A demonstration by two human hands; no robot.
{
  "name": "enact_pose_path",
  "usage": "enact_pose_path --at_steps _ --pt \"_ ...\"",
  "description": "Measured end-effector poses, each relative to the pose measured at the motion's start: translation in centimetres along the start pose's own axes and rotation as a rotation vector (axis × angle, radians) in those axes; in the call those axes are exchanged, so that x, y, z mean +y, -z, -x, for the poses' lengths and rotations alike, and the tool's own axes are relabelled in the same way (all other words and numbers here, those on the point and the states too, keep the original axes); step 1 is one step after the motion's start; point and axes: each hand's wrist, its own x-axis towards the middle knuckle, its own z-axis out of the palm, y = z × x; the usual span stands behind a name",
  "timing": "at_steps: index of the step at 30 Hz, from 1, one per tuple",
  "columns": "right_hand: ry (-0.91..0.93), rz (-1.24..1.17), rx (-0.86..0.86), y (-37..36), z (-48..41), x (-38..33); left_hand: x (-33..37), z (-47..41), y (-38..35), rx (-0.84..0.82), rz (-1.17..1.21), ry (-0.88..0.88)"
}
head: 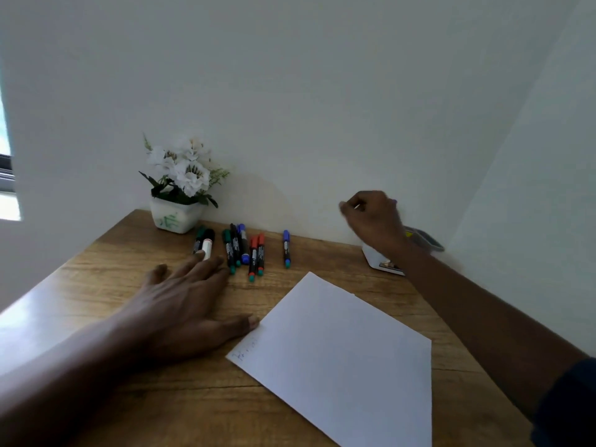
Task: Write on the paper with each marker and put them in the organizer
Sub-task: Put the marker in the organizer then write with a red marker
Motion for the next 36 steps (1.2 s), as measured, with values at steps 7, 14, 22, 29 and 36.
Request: enact_pose_path --at_steps 7,14,22,29,36 --pt "-0.058 -0.023 -0.343 -6.1 1.1 -4.4 0.4 0.3 0.2 0.013 -0.009 0.015" --pt "-0.151 0.166 -0.547 -10.4 0.0 -6.3 0.0 -0.2 -0.3 0.040 -0.001 -0.021" --pt "-0.229 -0.010 -0.410 -8.6 -0.7 -6.0 -0.2 -0.1 -0.2 0.040 0.027 -0.031" --pt "-0.046 -0.269 -0.338 -0.9 4.4 -6.1 -0.3 0.2 -0.2 0.144 0.101 -0.051" --pt "0.370 -0.178 -0.381 0.4 12.6 -4.7 0.2 0.4 -0.3 0.708 0.217 -0.314"
